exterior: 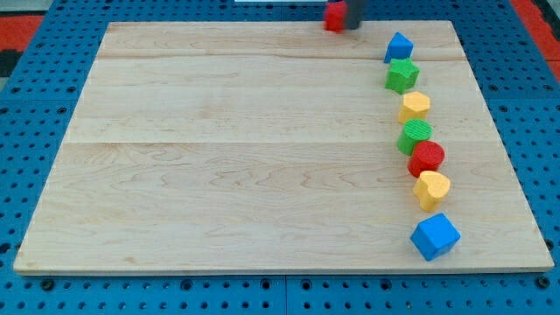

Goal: Move your arm towards the top right of the board

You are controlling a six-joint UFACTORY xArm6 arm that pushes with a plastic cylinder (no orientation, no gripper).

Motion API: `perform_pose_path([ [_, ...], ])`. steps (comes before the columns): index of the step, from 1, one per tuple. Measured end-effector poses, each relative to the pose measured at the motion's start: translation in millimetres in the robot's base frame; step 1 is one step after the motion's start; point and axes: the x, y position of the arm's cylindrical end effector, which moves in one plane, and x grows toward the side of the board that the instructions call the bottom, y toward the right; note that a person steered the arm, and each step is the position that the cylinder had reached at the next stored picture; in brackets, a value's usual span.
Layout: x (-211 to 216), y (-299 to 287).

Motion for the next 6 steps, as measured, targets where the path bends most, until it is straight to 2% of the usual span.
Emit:
perform_pose_path([
  [1,6.5,-117.8],
  [2,6.2,-191.5],
  [4,7.7,-226.8],
  [5,27.4,-208.6],
  [6,34.7,-120.8],
])
